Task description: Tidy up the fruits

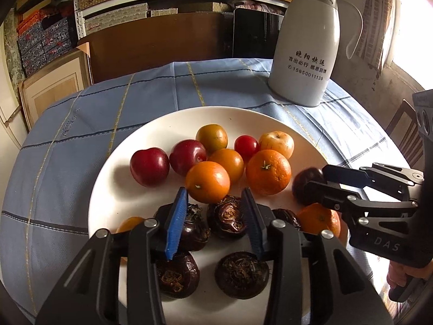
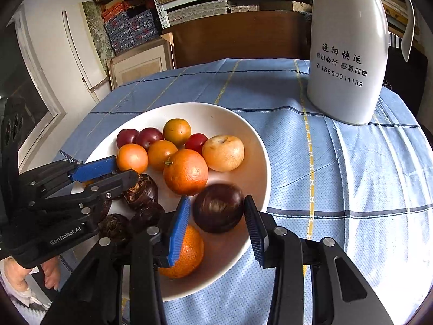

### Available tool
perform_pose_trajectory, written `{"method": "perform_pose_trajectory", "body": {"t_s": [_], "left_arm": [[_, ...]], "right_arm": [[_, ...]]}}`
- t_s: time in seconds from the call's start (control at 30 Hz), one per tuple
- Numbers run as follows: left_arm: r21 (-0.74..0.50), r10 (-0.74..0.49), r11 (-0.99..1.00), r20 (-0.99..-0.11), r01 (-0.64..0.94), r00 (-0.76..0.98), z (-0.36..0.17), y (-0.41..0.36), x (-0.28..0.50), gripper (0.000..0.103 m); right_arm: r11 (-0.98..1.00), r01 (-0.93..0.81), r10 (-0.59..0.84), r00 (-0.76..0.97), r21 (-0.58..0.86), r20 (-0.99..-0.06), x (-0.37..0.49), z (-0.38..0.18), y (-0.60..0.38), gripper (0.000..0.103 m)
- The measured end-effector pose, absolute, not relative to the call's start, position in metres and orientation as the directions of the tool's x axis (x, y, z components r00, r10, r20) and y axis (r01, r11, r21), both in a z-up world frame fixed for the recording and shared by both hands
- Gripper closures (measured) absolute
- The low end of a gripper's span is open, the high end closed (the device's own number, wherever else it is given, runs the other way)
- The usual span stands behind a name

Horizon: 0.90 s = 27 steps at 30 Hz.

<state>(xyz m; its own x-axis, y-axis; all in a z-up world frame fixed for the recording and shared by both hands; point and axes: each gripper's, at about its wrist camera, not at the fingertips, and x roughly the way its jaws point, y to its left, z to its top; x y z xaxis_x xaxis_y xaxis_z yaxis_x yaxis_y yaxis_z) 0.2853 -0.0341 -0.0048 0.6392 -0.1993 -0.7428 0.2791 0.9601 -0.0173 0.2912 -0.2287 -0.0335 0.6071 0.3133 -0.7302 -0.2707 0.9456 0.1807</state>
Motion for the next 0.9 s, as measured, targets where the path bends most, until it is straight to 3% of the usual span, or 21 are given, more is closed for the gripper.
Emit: {"method": "perform_pose_trajectory", "body": {"t_s": [0.33, 0.77, 0.9], "left_arm": [[0.006, -0.179, 0.965, -0.717, 0.262, 0.674, 0.023, -0.029, 0.262, 0.057], [0.049, -0.163, 0.972, -0.561, 0.229, 0.812, 0.137, -0.01, 0.17, 0.056], [0.072, -0.146, 0.975, -0.512, 0.212, 0.847, 0.156, -0.007, 0.134, 0.042]], "right_arm": [[0.945, -0.287, 0.313, 0.647, 0.159, -0.695, 0.27, 0.001, -0.226, 0.057], [0.925, -0.359, 0.368, 0.772, 0.123, -0.518, 0.179, 0.115, -0.215, 0.055], [0.919, -0.378, 0.386, 0.796, 0.116, -0.466, 0.143, 0.135, -0.215, 0.052]]}}
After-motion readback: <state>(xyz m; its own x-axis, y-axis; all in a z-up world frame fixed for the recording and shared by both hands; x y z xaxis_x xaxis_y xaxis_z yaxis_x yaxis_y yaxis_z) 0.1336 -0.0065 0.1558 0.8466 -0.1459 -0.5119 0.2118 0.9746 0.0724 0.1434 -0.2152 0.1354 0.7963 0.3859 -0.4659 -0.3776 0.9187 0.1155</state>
